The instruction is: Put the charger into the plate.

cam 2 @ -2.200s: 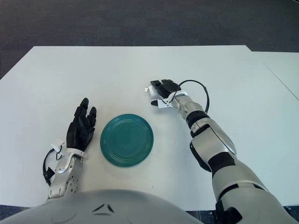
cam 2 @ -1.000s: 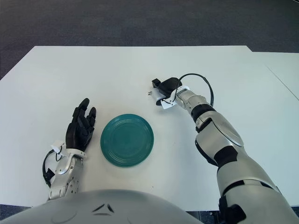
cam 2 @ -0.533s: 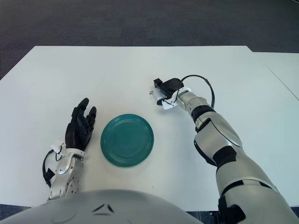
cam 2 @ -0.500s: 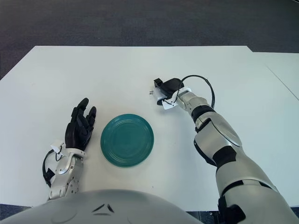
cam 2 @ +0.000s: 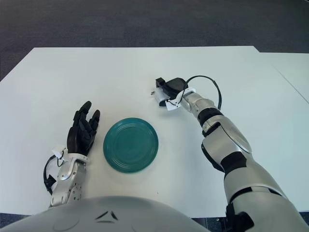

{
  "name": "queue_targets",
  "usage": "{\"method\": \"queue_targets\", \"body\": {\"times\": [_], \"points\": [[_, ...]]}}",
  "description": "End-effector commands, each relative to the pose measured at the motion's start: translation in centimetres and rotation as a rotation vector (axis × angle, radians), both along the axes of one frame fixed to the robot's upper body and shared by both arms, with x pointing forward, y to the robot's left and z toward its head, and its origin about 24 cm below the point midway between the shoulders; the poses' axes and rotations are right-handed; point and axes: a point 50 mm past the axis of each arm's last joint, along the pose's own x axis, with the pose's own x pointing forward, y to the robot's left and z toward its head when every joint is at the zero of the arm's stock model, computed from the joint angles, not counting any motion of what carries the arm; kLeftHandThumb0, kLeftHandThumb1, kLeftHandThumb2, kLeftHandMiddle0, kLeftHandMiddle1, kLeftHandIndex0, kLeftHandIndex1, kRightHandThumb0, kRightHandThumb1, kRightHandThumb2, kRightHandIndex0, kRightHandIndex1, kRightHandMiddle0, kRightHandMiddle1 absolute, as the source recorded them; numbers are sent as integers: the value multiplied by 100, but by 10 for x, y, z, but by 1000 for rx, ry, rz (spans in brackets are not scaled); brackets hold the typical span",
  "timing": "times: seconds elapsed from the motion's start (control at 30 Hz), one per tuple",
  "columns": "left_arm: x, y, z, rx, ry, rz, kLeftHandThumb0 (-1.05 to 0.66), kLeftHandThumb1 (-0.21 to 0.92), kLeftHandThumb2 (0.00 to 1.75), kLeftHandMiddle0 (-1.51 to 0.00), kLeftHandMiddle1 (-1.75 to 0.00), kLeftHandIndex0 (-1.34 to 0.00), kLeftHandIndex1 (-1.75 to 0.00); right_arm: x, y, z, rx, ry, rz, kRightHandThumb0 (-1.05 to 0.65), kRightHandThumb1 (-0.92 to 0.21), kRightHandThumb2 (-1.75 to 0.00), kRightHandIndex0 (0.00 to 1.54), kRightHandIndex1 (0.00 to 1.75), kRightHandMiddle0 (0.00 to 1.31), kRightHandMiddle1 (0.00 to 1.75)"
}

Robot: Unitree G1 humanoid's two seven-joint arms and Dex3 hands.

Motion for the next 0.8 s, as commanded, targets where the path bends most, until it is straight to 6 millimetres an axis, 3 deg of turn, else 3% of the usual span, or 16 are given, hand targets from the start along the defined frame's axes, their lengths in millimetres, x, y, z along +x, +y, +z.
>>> {"method": "queue_targets", "body": {"times": [0.0,0.2,0.3,0.53,0.77], "points": [[3,-5,4,-38,-19,9,-105,92,86,-40,-5,-1,-66,1,9,32,87,-106,89,-76,-92,-98,88,175,68,168],[3,-2,4,-35,-13,5,-105,92,86,-40,-5,-1,-67,-21,16,49,139,-142,234,-82,-92,-104,80,175,61,158],[3,-1,4,-25,-13,5,-105,92,86,-41,-5,-1,-67,-36,25,49,132,-135,293,-84,-92,-105,80,175,61,164],[3,1,5,-6,-15,14,-105,92,86,-41,-4,-1,-67,-47,38,48,70,-126,382,-88,-92,-102,93,175,83,174],[3,1,6,9,-19,33,-100,92,86,-42,-4,-2,-69,-67,52,41,6,-91,484,-75,-92,-88,96,175,87,175]]}}
